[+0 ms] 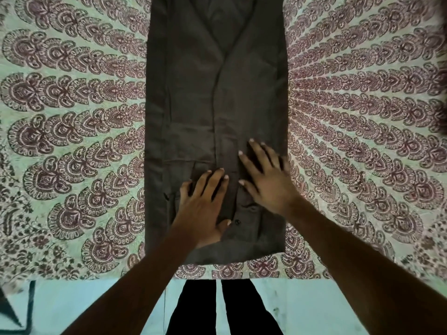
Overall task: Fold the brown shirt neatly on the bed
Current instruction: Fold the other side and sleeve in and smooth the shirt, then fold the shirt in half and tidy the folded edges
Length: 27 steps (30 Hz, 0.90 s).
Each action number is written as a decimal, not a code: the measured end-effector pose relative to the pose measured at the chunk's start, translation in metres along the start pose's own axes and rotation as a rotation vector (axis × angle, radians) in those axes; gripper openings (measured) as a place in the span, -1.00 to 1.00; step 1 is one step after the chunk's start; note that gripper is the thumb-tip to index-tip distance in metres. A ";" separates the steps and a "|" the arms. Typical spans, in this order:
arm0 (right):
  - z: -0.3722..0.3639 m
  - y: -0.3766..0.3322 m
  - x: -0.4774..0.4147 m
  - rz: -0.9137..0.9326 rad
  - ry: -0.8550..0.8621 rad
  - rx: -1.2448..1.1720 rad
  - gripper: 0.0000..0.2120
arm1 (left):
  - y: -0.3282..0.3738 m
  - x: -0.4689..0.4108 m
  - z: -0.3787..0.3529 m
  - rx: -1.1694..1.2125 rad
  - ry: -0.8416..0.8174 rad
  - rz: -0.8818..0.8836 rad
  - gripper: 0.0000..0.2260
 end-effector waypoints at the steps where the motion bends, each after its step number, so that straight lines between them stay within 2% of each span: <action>1: -0.006 -0.007 0.021 0.008 -0.009 -0.003 -0.36 | -0.002 0.003 -0.002 0.013 -0.003 0.010 -0.09; 5: -0.020 -0.032 0.082 0.059 -0.038 -0.072 -0.43 | -0.002 0.011 0.006 0.122 0.057 -0.001 -0.20; 8: -0.005 -0.029 0.100 0.023 0.027 -0.219 -0.51 | -0.015 0.025 0.039 0.281 0.206 0.049 -0.51; 9: 0.002 -0.023 0.104 0.027 0.057 -0.218 -0.50 | -0.023 0.032 0.045 0.313 0.229 0.056 -0.56; 10: 0.006 -0.017 0.107 0.043 0.055 -0.195 -0.39 | -0.030 0.041 0.047 0.317 0.221 0.041 -0.56; 12: 0.007 -0.007 0.113 0.131 -0.033 -0.093 -0.07 | -0.047 0.057 0.039 0.208 0.131 -0.025 -0.48; 13: 0.004 -0.002 0.118 0.187 -0.102 -0.034 0.02 | -0.057 0.064 0.030 0.116 0.064 -0.060 -0.45; 14: 0.001 0.000 0.121 0.250 -0.158 0.021 0.05 | -0.069 0.071 0.019 0.026 -0.018 -0.085 -0.39; 16: -0.005 -0.001 0.127 0.381 -0.196 0.104 0.01 | -0.093 0.080 0.000 -0.081 -0.185 -0.097 -0.15; 17: -0.007 -0.003 0.128 0.440 -0.193 0.133 -0.02 | -0.102 0.084 -0.007 -0.112 -0.226 -0.099 -0.04; 19: -0.013 -0.005 0.126 0.510 -0.199 0.173 -0.05 | -0.111 0.085 -0.012 -0.156 -0.240 -0.116 0.04; 22: -0.017 -0.009 0.119 0.556 -0.173 0.194 -0.08 | -0.109 0.078 -0.008 -0.170 -0.140 -0.181 -0.09; 25: -0.016 -0.017 0.113 0.567 -0.085 0.199 -0.23 | -0.108 0.075 -0.004 -0.153 -0.050 -0.235 -0.38; 27: -0.018 -0.024 0.108 0.545 -0.050 0.184 -0.33 | -0.107 0.072 -0.001 -0.078 0.009 -0.218 -0.50</action>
Point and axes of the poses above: each hand's wrist, its own x-axis away from the middle knuckle, its own z-axis out of the back of the hand, y = z × x, the point moved 9 cm from there along -x, towards the middle knuckle, and after that the axes turned 5 degrees about z, right-handed, at the moved point
